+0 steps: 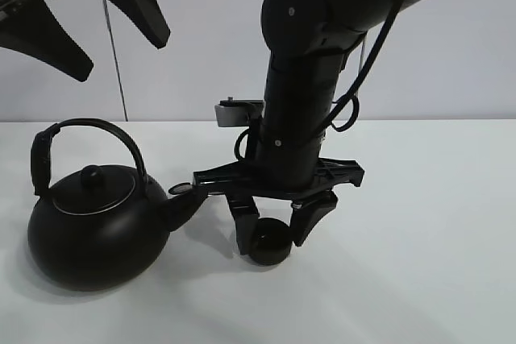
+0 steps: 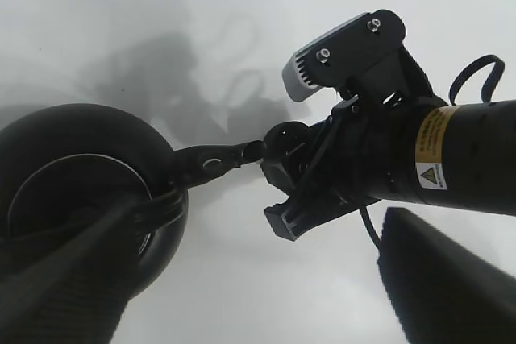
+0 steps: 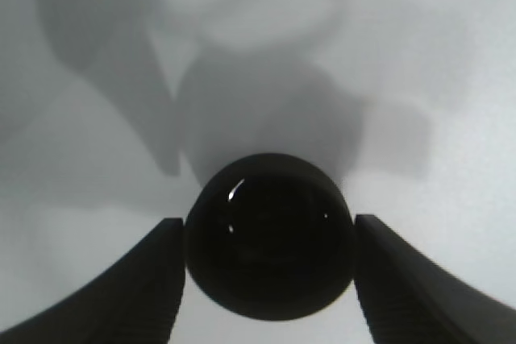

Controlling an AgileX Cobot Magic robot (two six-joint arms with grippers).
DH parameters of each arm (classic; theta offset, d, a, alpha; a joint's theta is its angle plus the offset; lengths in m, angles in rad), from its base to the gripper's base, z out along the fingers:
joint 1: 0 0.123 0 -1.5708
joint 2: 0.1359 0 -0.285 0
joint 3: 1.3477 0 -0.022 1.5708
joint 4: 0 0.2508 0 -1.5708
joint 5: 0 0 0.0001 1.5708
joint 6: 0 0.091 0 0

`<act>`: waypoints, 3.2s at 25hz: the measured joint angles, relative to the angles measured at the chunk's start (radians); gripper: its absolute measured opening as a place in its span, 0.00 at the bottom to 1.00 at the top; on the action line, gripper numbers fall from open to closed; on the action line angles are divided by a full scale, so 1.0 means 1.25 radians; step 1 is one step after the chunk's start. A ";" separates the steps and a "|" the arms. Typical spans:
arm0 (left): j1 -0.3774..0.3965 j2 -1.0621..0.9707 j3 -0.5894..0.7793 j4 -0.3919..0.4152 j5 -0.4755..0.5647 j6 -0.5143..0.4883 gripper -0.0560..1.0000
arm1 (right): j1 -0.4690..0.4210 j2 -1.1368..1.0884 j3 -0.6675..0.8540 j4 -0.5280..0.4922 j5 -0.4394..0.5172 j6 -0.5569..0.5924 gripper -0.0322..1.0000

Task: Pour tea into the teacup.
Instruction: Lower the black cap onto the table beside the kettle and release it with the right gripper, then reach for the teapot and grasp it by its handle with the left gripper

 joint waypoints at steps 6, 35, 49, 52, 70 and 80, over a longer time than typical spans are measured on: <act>0.000 0.000 0.000 0.000 0.000 0.000 0.61 | 0.000 0.000 0.000 0.000 0.001 0.000 0.56; 0.000 0.000 0.000 0.000 0.000 0.000 0.61 | -0.161 -0.195 0.000 0.020 0.171 -0.044 0.57; 0.000 0.000 0.000 0.000 0.000 0.000 0.61 | -0.297 -0.282 0.000 0.141 0.262 -0.162 0.57; 0.000 0.000 0.000 0.000 0.000 0.000 0.61 | -0.302 -0.283 0.000 0.146 0.272 -0.175 0.57; 0.000 0.000 0.000 0.000 0.000 0.000 0.61 | -0.302 -0.323 -0.002 0.201 0.284 -0.188 0.57; 0.000 0.000 0.000 0.000 0.000 0.000 0.61 | -0.302 -0.323 -0.004 0.206 0.282 -0.188 0.57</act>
